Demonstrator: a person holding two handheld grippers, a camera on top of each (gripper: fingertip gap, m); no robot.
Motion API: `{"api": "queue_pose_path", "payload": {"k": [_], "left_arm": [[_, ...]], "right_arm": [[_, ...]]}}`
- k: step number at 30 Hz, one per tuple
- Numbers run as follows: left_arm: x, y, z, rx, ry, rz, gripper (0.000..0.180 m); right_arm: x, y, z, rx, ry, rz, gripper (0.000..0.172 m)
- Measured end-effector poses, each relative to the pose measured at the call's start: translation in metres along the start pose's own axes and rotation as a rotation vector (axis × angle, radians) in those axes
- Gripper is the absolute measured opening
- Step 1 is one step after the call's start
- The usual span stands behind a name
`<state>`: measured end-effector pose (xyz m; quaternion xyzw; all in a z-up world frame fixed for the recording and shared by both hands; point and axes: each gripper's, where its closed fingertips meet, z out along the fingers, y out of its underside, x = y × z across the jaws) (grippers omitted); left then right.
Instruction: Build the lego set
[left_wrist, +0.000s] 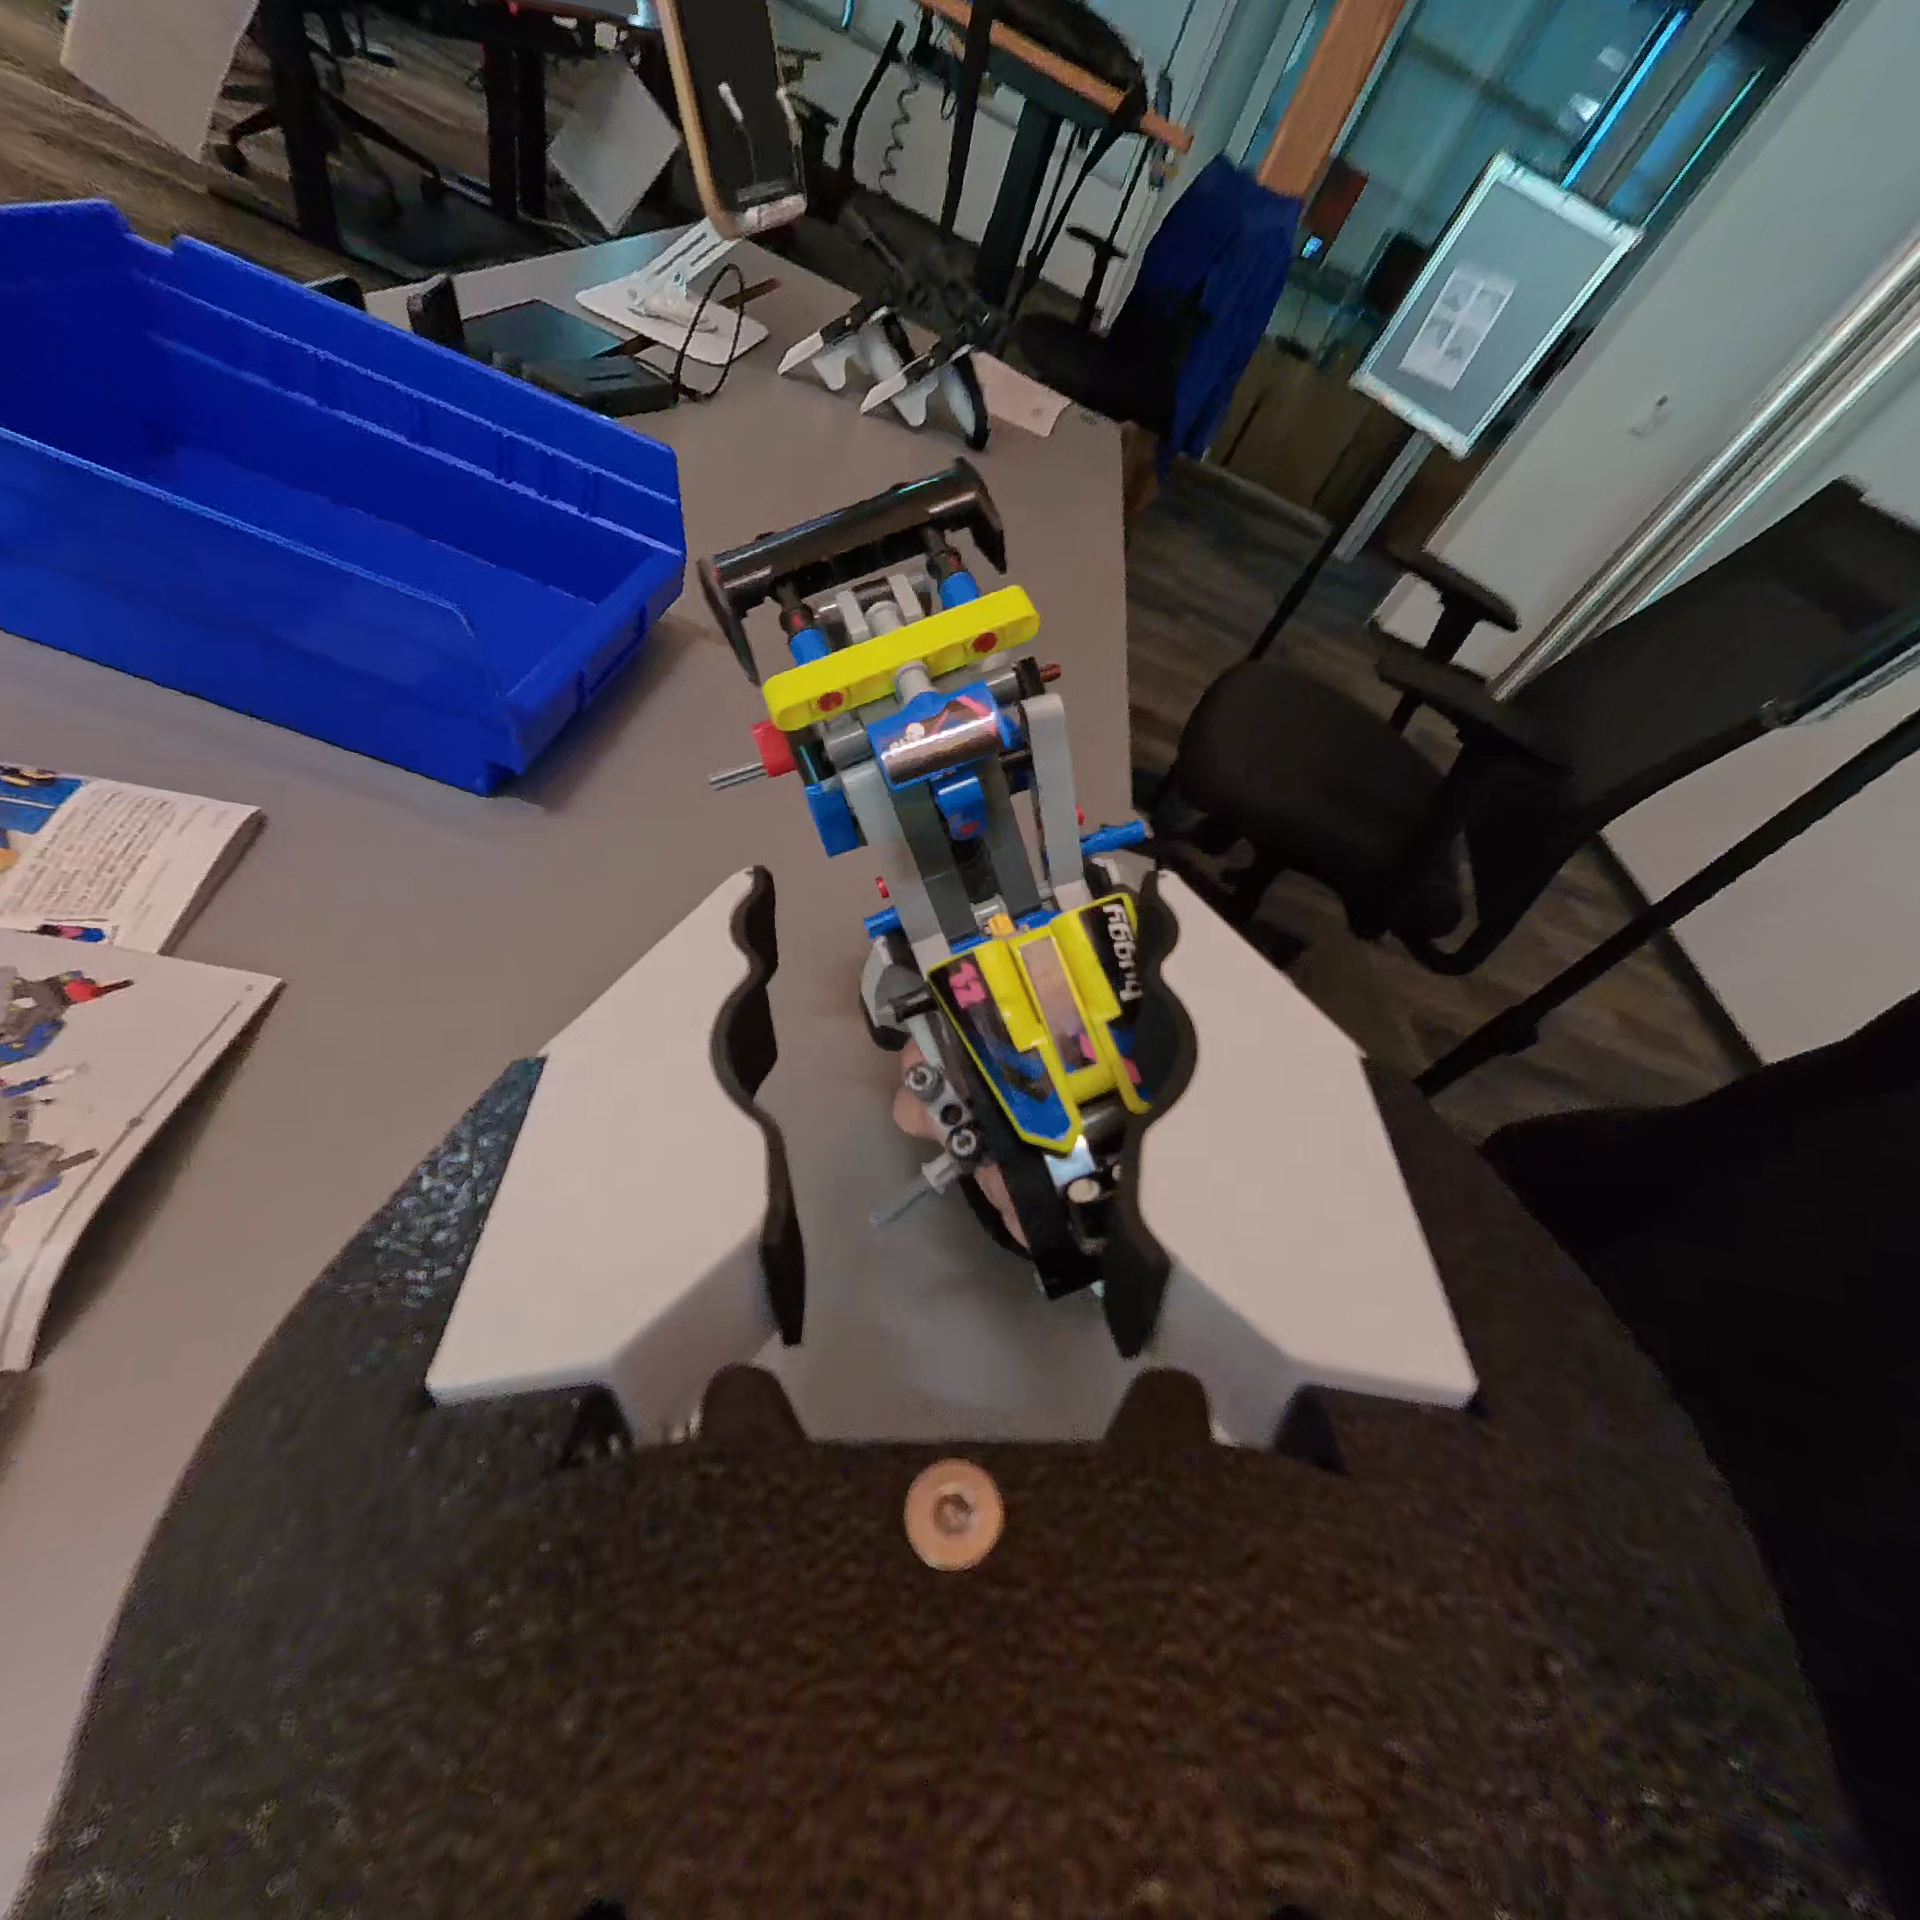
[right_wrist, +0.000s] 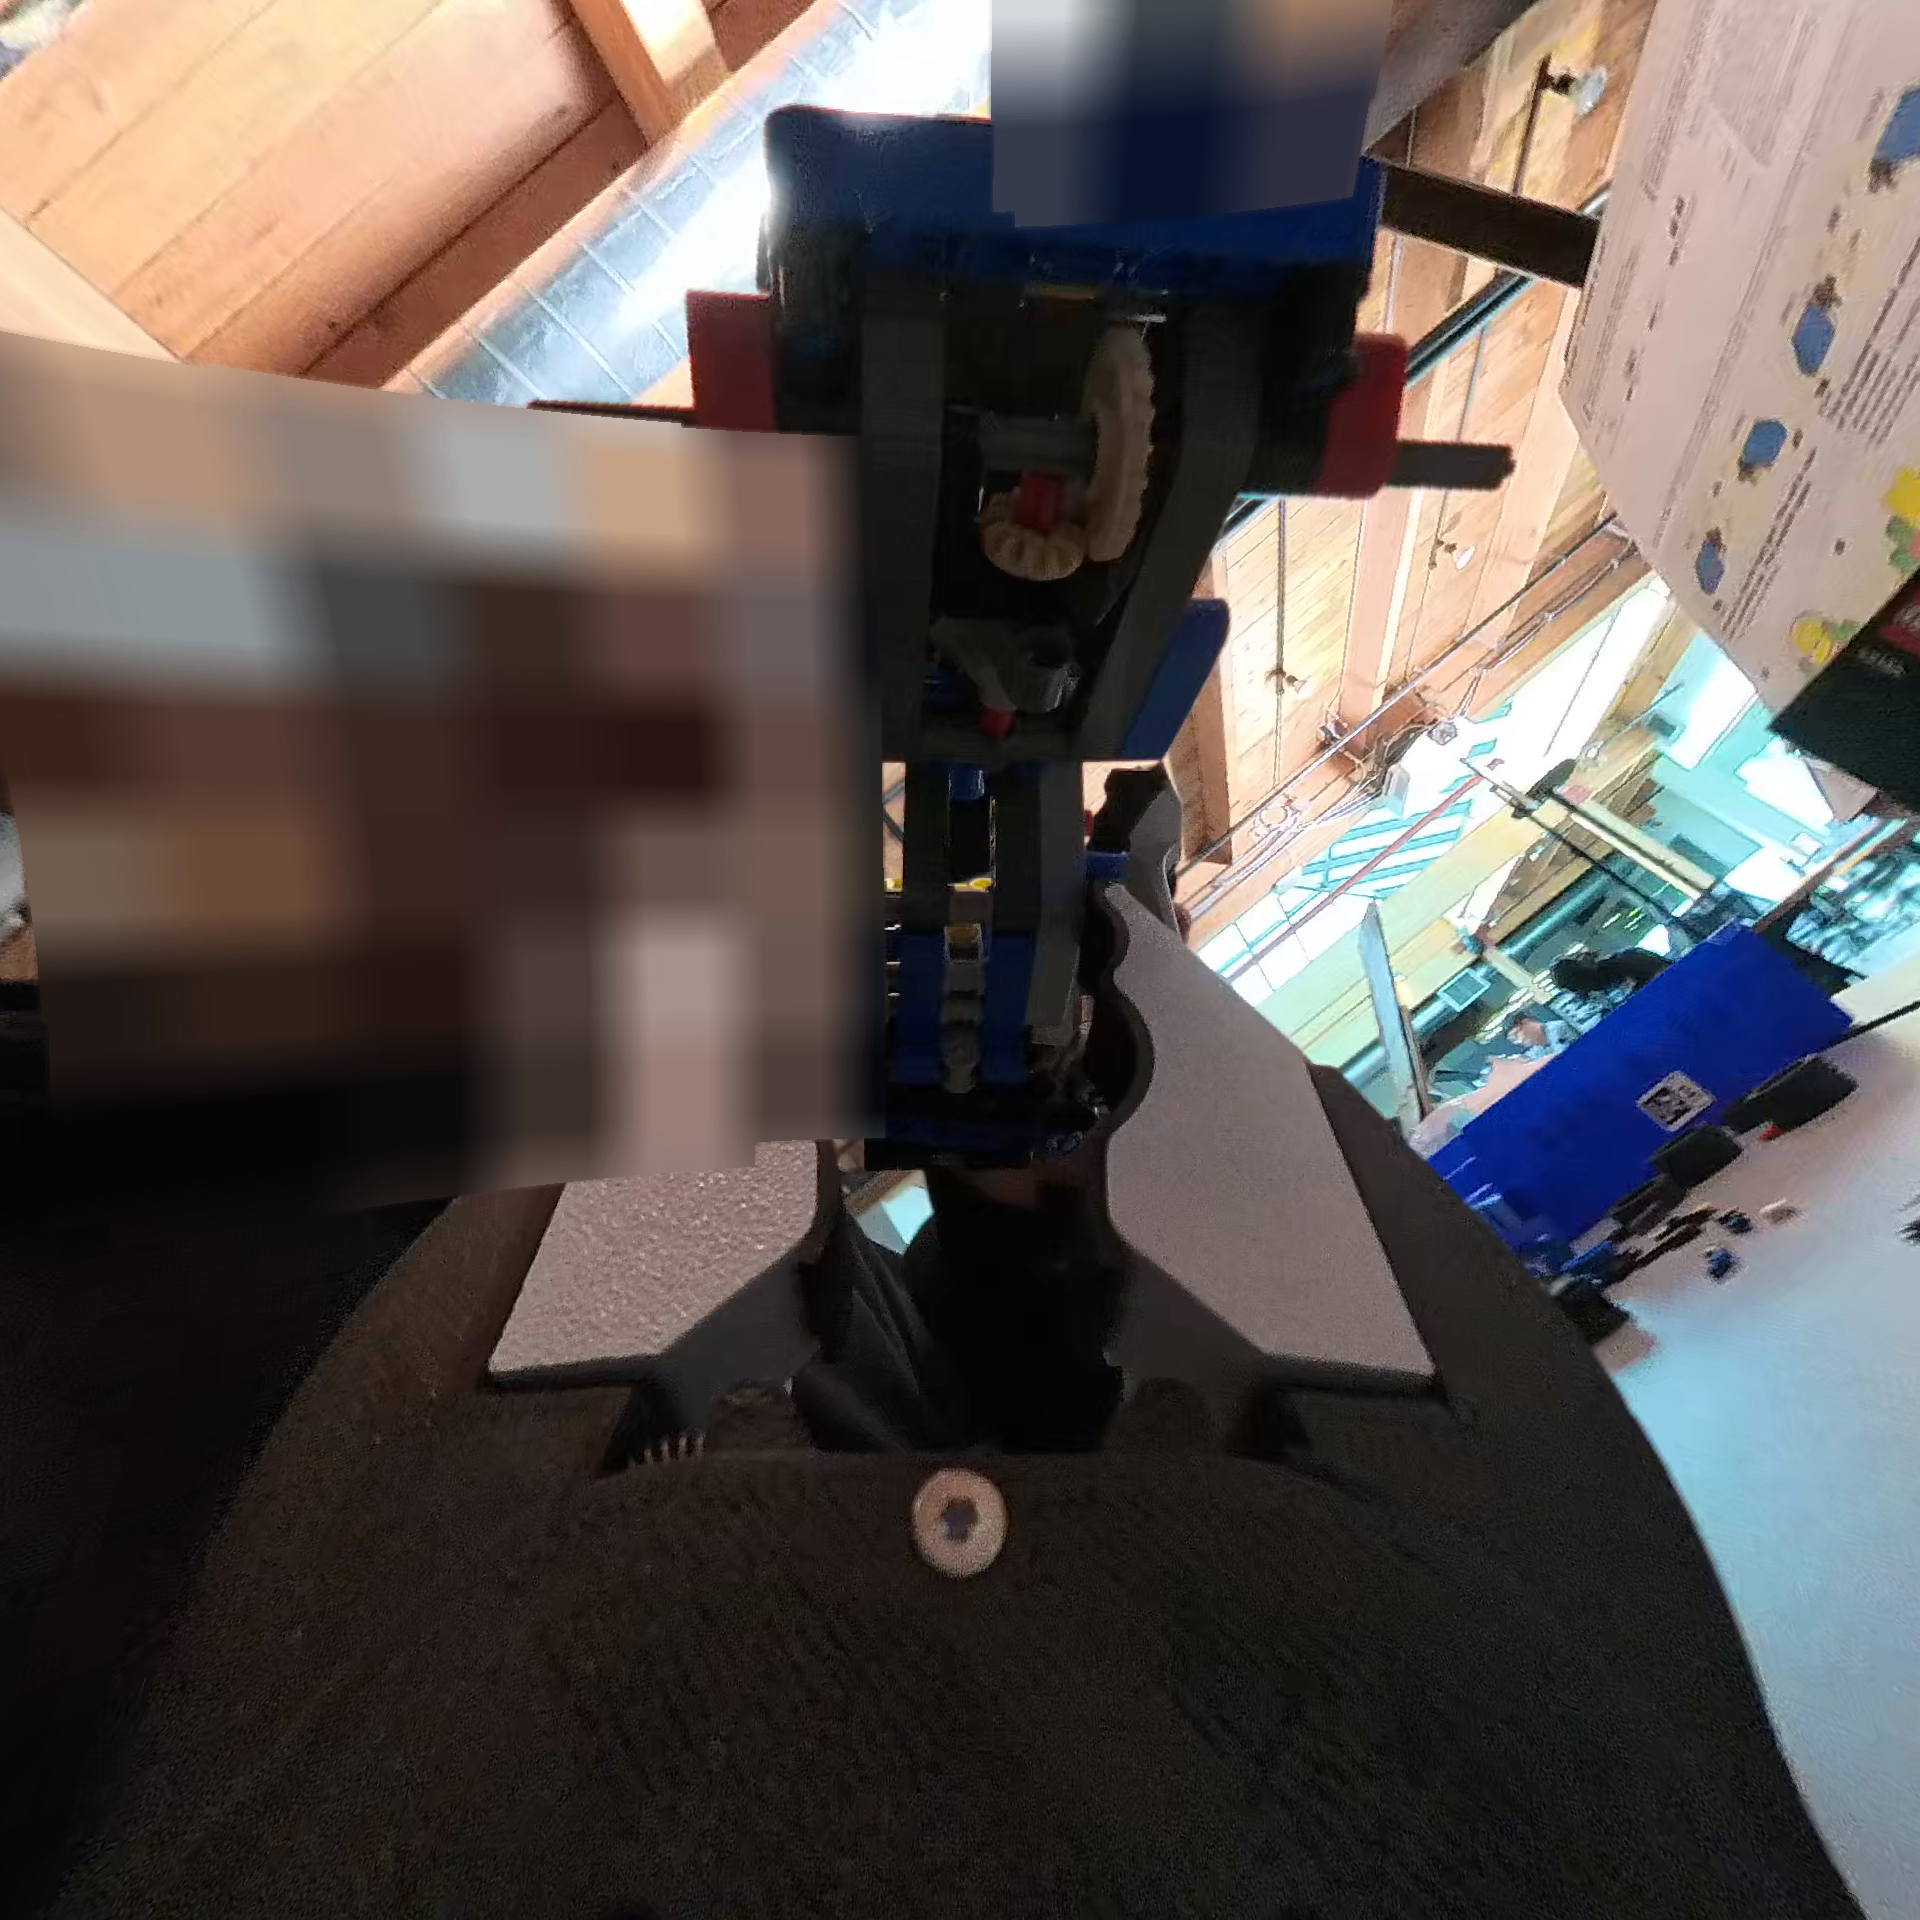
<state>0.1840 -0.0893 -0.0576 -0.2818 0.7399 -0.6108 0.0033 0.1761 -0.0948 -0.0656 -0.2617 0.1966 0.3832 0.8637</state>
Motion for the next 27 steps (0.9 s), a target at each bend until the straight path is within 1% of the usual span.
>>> {"api": "queue_pose_path", "payload": {"k": [1, 4, 7, 10, 12, 14, 16, 20, 22, 24, 27], "left_arm": [[0.001, 0.000, 0.000, -0.010, -0.013, 0.020, 0.066], [0.007, 0.000, 0.002, -0.033, -0.036, 0.068, 0.064], [0.017, 0.000, 0.006, -0.047, -0.017, 0.085, 0.065], [0.027, -0.001, 0.013, -0.054, 0.029, 0.073, 0.068], [0.025, 0.002, 0.017, -0.077, 0.018, 0.090, 0.069], [0.026, 0.005, 0.019, -0.093, 0.024, 0.096, 0.075], [0.032, 0.005, 0.020, -0.077, 0.052, 0.093, 0.071], [0.035, 0.006, 0.021, -0.065, 0.080, 0.110, 0.064], [0.040, 0.013, 0.023, -0.079, 0.130, 0.092, 0.054], [0.044, 0.011, 0.024, -0.053, 0.175, 0.042, 0.058], [0.043, 0.013, 0.023, -0.061, 0.168, 0.059, 0.054]], "right_arm": [[-0.002, 0.000, 0.000, -0.010, -0.008, -0.034, 0.044], [-0.008, 0.001, -0.001, -0.030, -0.021, -0.136, 0.044], [-0.015, 0.005, 0.001, -0.054, -0.053, -0.198, 0.044], [-0.015, 0.013, 0.004, -0.107, -0.046, -0.275, 0.044], [-0.019, 0.018, 0.006, -0.132, -0.063, -0.317, 0.044], [-0.022, 0.020, 0.008, -0.146, -0.067, -0.366, 0.044], [-0.025, 0.021, 0.008, -0.153, -0.079, -0.389, 0.044], [-0.018, 0.020, 0.007, -0.162, -0.021, -0.440, 0.044], [-0.021, 0.024, 0.007, -0.171, -0.046, -0.436, 0.045], [-0.024, 0.025, 0.008, -0.164, -0.064, -0.429, 0.044], [-0.022, 0.026, 0.006, -0.174, -0.061, -0.433, 0.045]]}}
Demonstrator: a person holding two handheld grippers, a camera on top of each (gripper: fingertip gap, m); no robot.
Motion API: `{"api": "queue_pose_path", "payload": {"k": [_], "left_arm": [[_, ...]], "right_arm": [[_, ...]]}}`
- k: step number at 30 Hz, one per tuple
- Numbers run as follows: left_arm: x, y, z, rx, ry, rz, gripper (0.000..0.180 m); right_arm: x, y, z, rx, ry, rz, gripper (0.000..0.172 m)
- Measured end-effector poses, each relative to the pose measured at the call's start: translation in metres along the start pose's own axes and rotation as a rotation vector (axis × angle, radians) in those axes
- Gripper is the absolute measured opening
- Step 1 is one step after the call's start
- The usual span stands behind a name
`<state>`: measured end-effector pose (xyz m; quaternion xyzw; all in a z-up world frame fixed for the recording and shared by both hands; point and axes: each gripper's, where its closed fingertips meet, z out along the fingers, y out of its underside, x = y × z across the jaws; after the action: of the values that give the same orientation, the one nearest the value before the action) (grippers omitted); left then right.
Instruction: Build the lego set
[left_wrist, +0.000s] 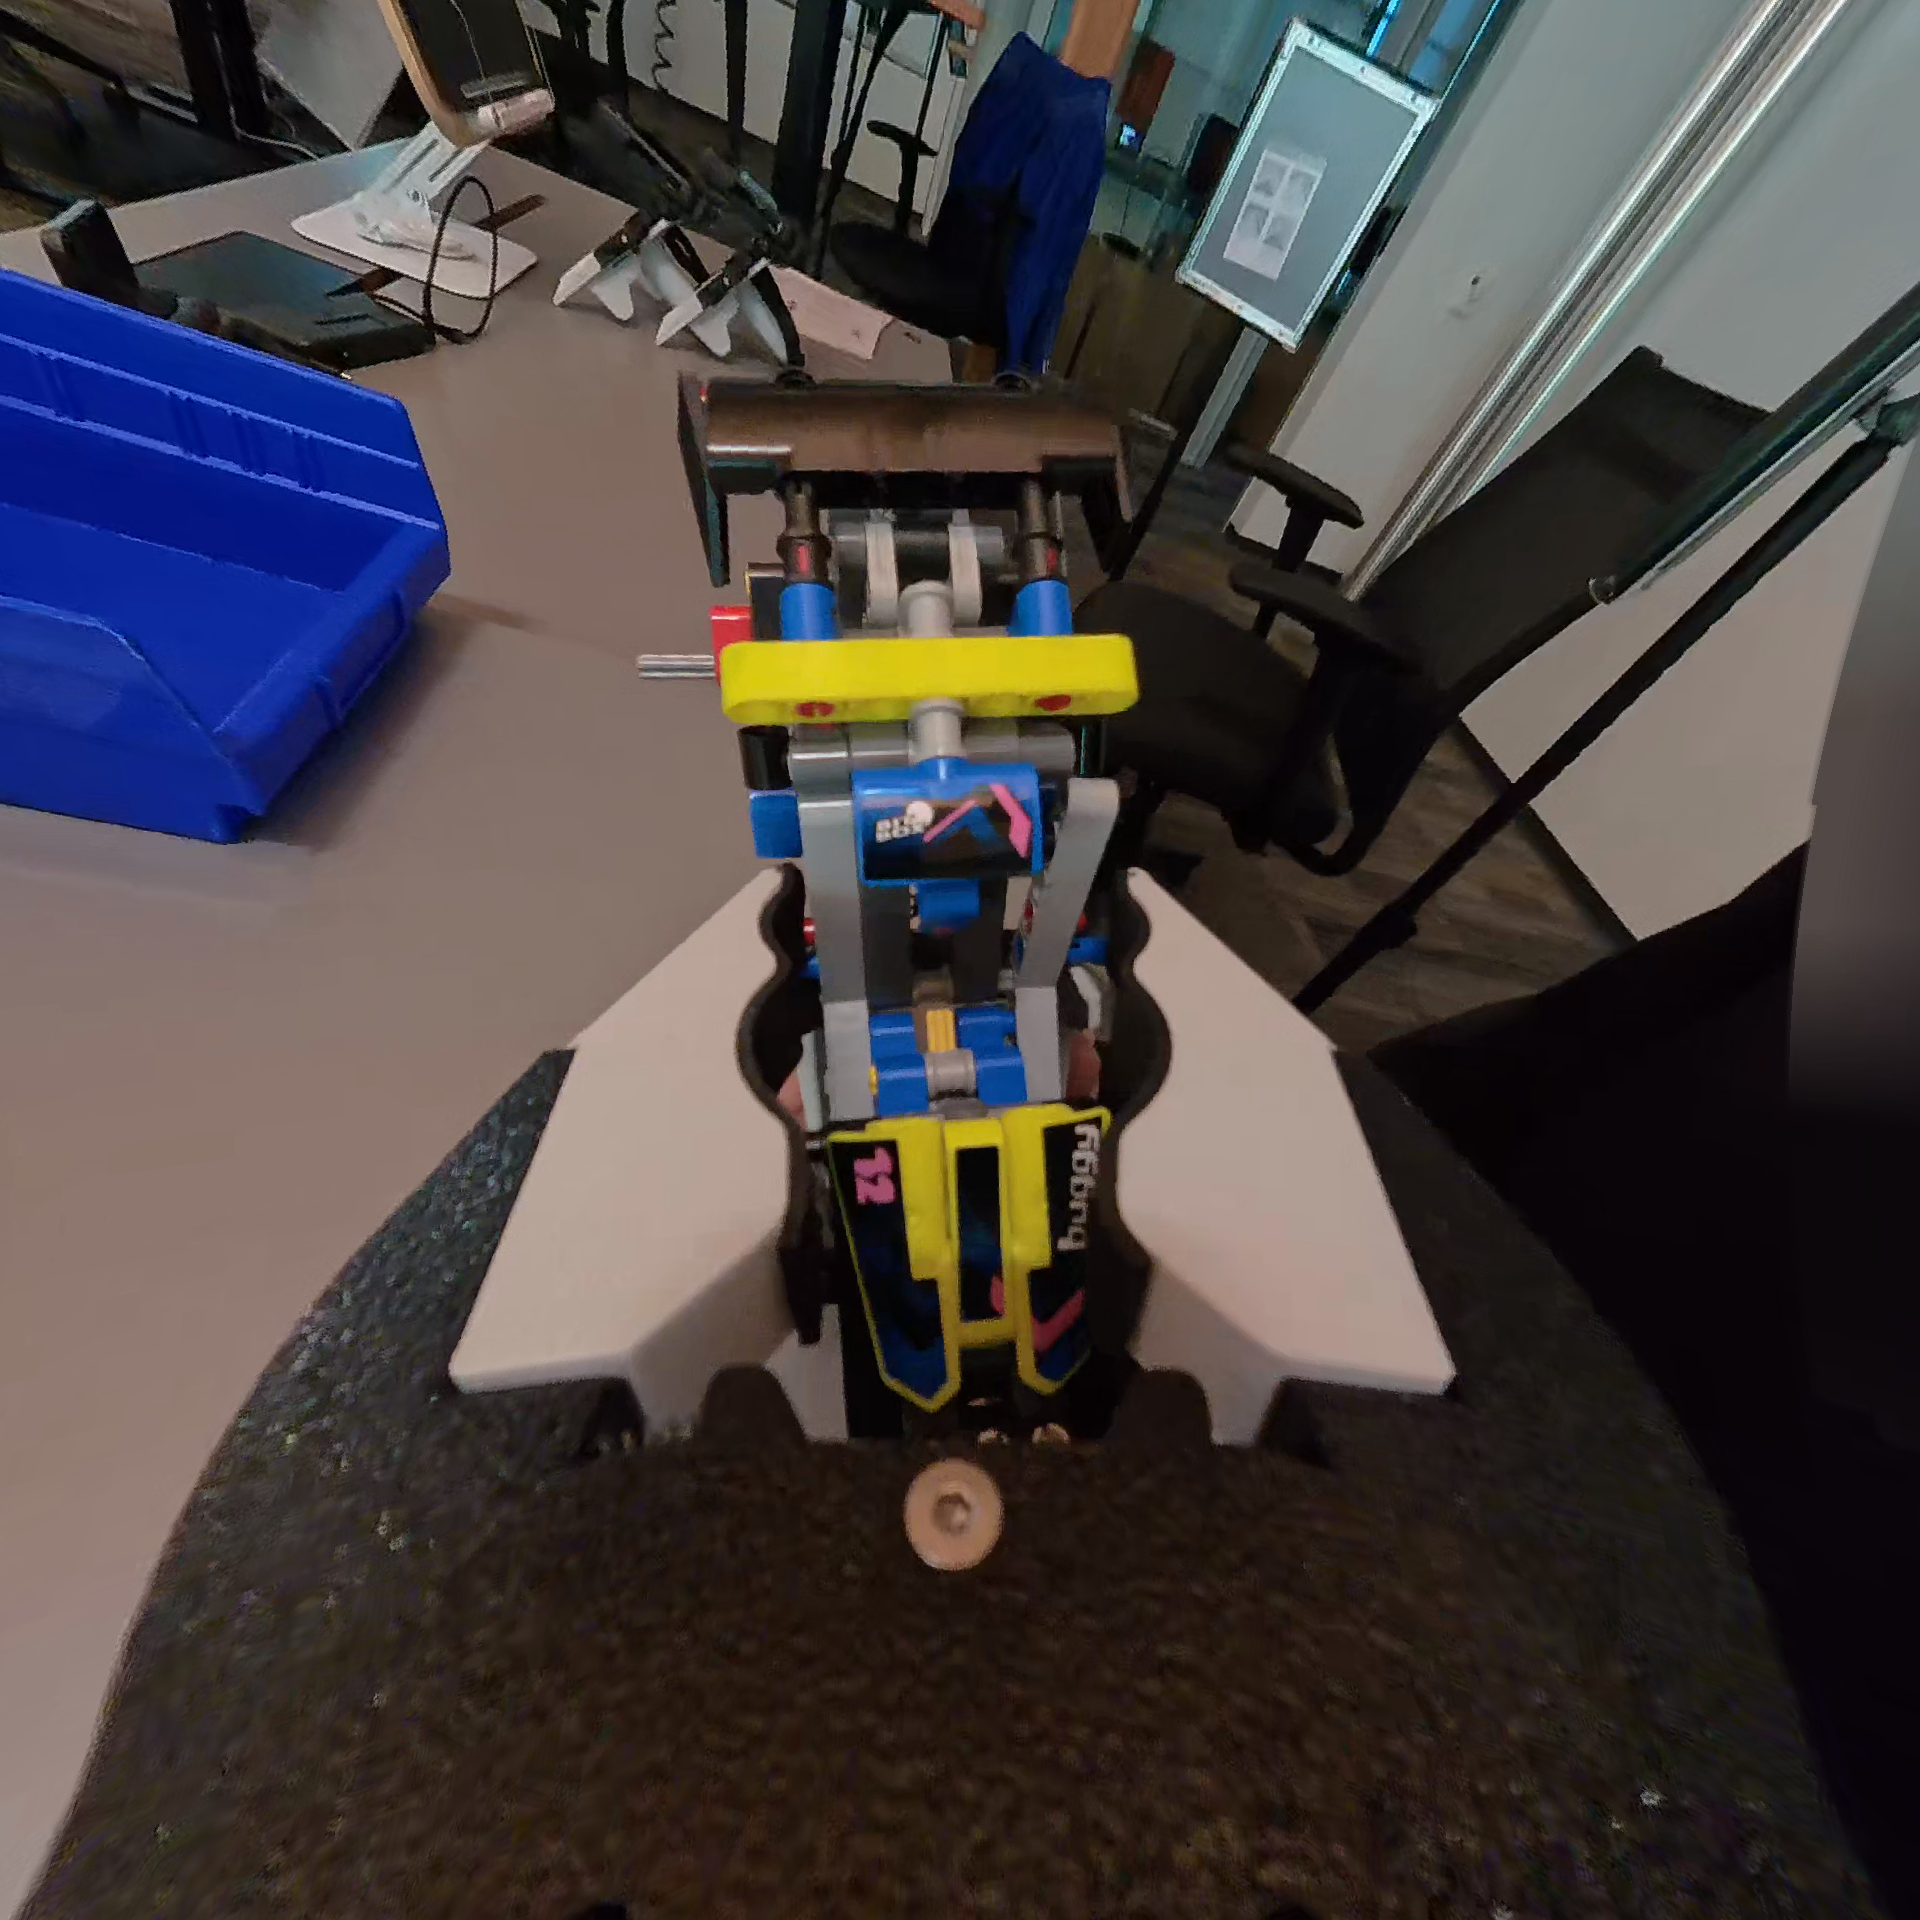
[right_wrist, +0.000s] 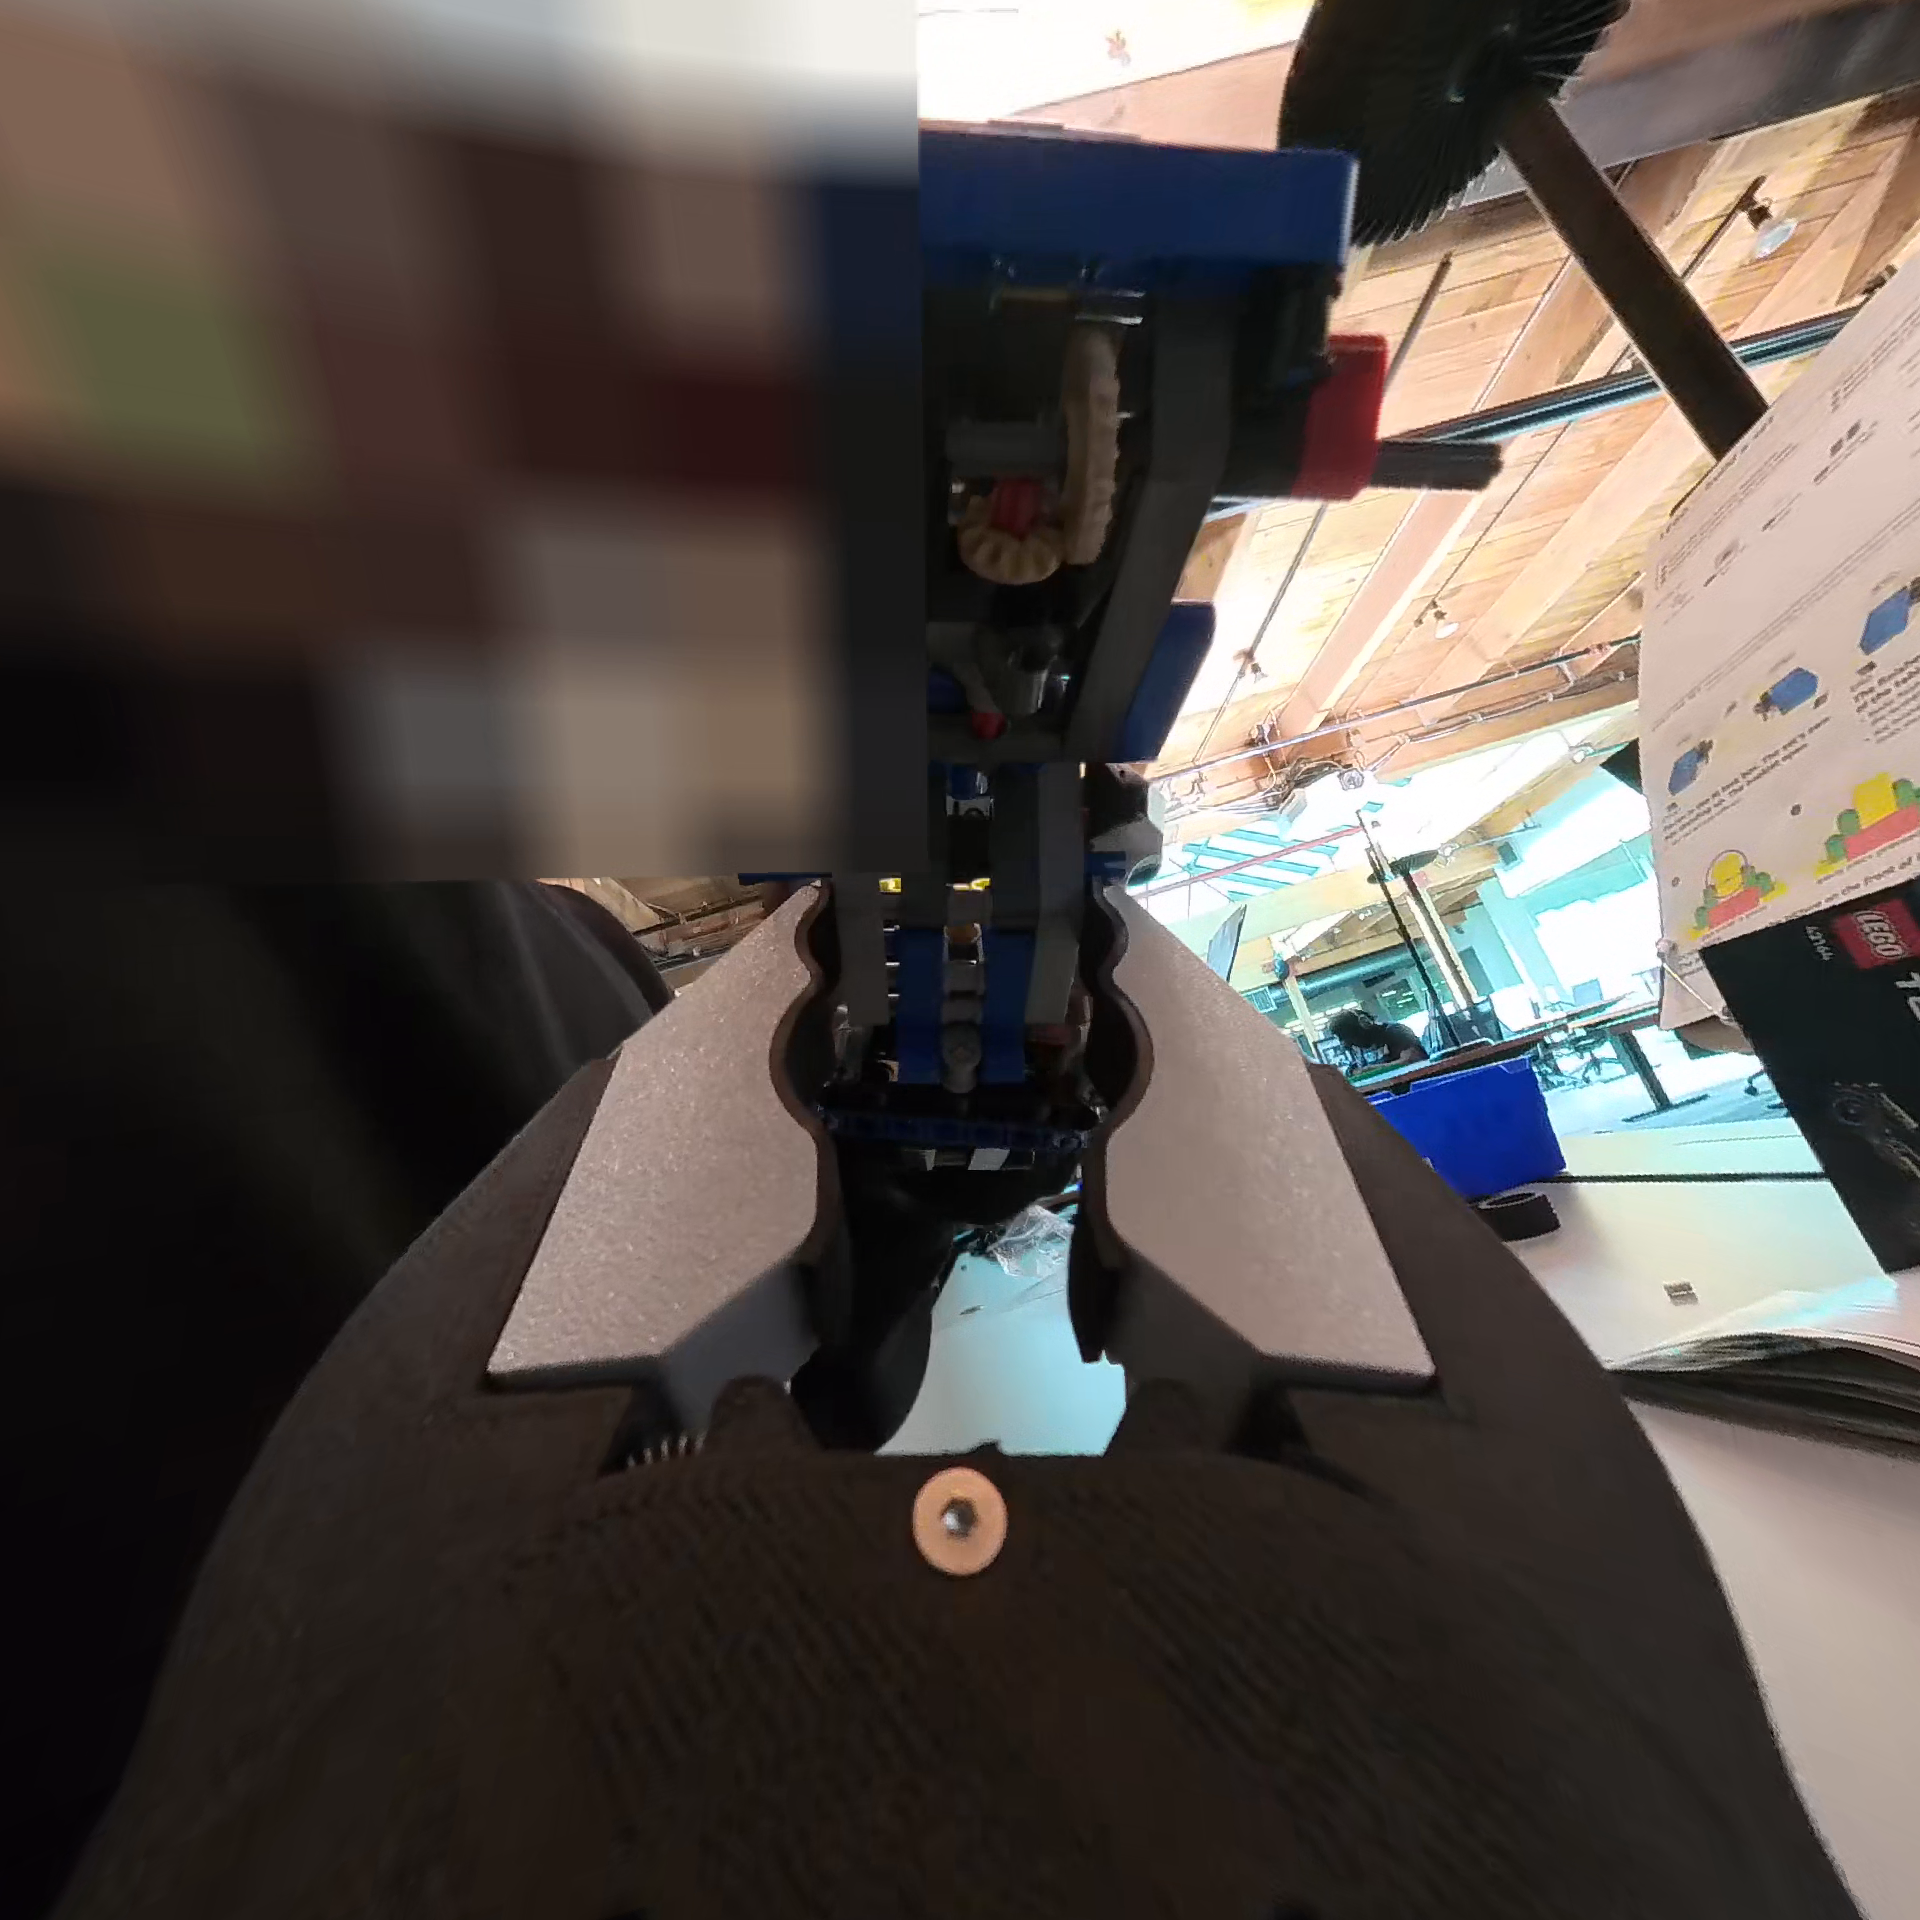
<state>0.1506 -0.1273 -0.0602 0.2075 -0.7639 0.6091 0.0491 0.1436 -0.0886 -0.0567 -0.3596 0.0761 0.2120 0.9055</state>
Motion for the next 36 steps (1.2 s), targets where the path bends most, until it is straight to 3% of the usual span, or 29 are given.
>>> {"api": "queue_pose_path", "payload": {"k": [6, 16, 30, 31, 33, 36], "left_arm": [[-0.004, 0.002, 0.004, -0.021, -0.079, 0.115, 0.056], [-0.007, 0.004, 0.002, -0.026, -0.055, 0.119, 0.054], [-0.023, 0.017, 0.001, -0.121, -0.106, 0.281, 0.053], [-0.030, 0.020, 0.000, -0.147, -0.146, 0.323, 0.053], [-0.042, 0.026, -0.004, -0.205, -0.222, 0.412, 0.053], [-0.057, 0.044, -0.009, -0.298, -0.273, 0.515, 0.053]], "right_arm": [[0.002, -0.001, -0.002, 0.017, -0.002, -0.019, 0.045], [0.006, 0.004, -0.005, -0.036, 0.039, -0.077, 0.045], [0.025, 0.018, -0.015, -0.247, 0.195, -0.252, 0.045], [0.032, 0.019, -0.021, -0.289, 0.254, -0.280, 0.053], [0.049, 0.015, -0.042, -0.360, 0.406, -0.290, 0.091], [0.055, 0.000, -0.081, -0.554, 0.626, -0.350, 0.108]]}}
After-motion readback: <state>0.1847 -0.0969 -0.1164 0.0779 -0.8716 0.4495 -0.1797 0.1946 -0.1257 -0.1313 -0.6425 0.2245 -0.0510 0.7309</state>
